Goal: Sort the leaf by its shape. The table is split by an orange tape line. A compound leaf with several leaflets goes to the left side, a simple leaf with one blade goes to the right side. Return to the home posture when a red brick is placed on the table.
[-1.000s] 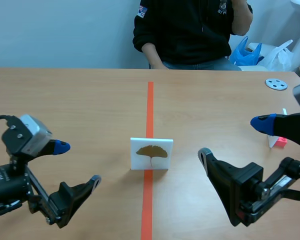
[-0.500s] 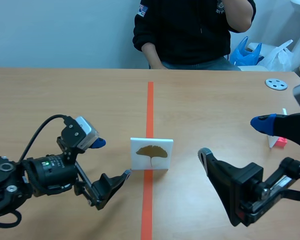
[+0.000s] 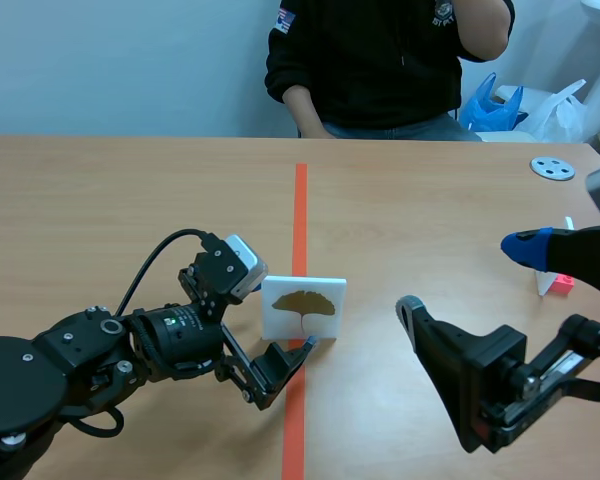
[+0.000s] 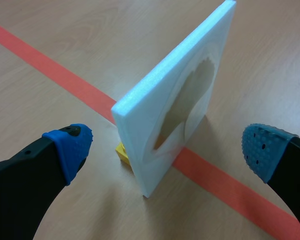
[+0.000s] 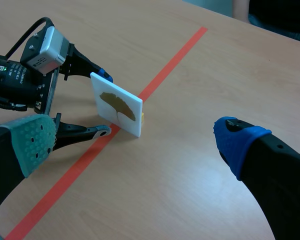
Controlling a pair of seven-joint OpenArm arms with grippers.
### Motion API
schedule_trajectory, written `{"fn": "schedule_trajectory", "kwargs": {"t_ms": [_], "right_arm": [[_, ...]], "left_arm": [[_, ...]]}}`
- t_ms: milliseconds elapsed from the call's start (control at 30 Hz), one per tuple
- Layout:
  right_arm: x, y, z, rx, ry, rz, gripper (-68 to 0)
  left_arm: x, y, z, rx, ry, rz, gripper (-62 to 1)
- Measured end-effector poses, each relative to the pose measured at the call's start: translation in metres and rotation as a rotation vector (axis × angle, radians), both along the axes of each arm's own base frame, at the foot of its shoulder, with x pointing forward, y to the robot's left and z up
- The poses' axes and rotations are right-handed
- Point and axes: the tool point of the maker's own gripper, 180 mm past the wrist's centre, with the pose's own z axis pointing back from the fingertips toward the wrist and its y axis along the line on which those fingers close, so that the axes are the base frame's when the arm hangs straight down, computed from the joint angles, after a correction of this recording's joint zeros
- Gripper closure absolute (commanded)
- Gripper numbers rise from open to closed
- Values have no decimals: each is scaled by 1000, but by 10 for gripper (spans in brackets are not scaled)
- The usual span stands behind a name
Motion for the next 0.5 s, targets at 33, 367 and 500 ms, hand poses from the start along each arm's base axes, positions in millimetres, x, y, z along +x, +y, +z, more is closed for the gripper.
{"fn": "schedule_trajectory", "kwargs": {"t_ms": [33, 367, 500], "right_arm": [[0, 0, 0, 0, 0, 0, -679], [0, 0, 1, 2, -3, 0, -679], [0, 0, 1, 2, -3, 0, -679]], "left_arm": [[0, 0, 0, -1, -1, 1, -559], [0, 0, 1, -10, -5, 0, -333], [0, -5, 4, -24, -8, -1, -263]]}}
